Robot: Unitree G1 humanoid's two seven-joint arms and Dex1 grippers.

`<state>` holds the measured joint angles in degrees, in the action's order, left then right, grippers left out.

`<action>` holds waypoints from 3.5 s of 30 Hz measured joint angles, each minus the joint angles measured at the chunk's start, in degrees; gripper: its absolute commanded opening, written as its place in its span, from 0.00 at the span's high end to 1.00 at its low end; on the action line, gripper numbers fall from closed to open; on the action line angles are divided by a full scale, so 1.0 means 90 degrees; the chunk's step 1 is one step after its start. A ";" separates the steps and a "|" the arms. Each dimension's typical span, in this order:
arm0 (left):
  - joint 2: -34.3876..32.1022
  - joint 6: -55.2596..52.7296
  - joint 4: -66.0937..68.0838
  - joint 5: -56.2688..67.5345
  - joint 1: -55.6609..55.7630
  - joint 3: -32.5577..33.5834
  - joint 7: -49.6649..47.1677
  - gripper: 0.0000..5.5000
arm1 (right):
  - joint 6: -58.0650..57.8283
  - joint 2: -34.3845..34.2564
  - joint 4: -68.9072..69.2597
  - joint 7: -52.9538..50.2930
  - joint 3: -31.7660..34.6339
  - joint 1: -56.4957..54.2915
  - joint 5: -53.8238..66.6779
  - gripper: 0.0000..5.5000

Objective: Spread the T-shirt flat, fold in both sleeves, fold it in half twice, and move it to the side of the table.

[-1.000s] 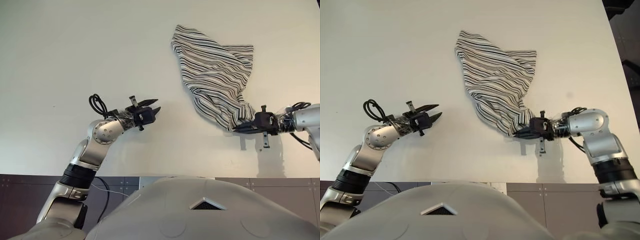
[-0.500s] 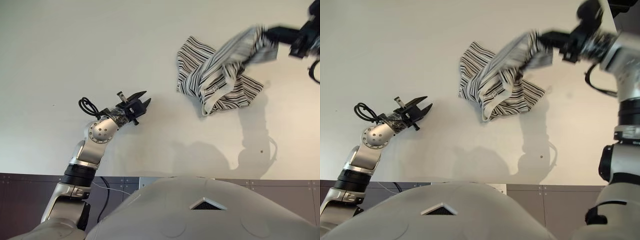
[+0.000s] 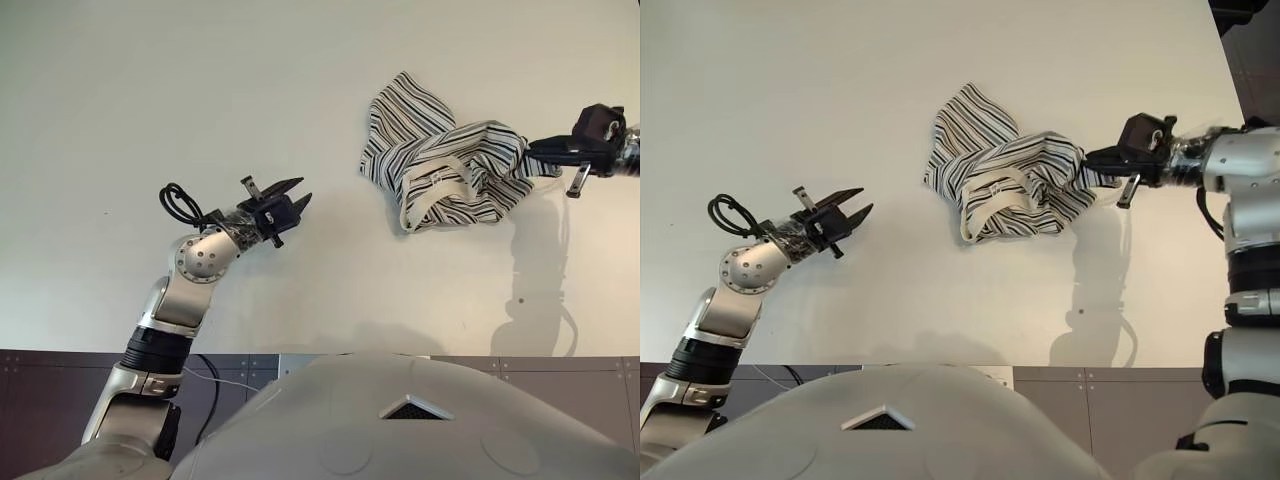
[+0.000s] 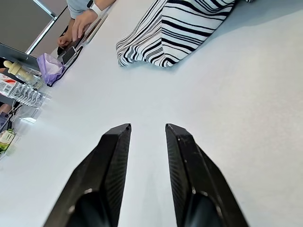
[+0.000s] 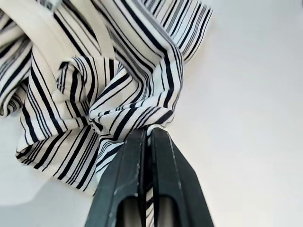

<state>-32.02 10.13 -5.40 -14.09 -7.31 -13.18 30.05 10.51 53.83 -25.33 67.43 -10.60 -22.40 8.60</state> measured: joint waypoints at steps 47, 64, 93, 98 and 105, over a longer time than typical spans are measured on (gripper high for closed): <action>-0.0062 -0.0079 -0.0066 -0.0221 0.0163 -0.0205 0.0353 0.76 | 0.3284 -0.0744 -0.1855 -0.1782 -0.0507 0.0095 -0.2534 0.98; 0.0422 -0.0378 -0.0078 -0.0264 0.0251 0.0013 -0.0523 0.76 | -0.5345 -0.0866 0.2468 -0.1045 0.0800 -0.3064 0.3292 0.98; 0.0250 -0.1813 -0.1970 0.0200 0.0729 -0.0640 0.0998 0.76 | -0.3498 -0.0642 0.3045 0.0844 -0.0307 0.1103 0.1272 0.98; 0.0563 -0.1953 -0.1912 0.0132 0.0758 -0.1358 0.1135 0.76 | -0.3830 -0.0687 0.3386 0.0749 -0.0264 0.1143 0.1341 0.98; 0.0821 -0.1955 -0.1438 -0.0224 0.1108 -0.1513 0.0832 0.76 | -0.2927 -0.0601 0.3006 0.0627 -0.0587 0.1531 0.0481 0.98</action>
<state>-24.63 -7.47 -18.35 -16.11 2.66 -26.80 37.54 -15.83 48.42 1.72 73.07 -15.88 -8.62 12.93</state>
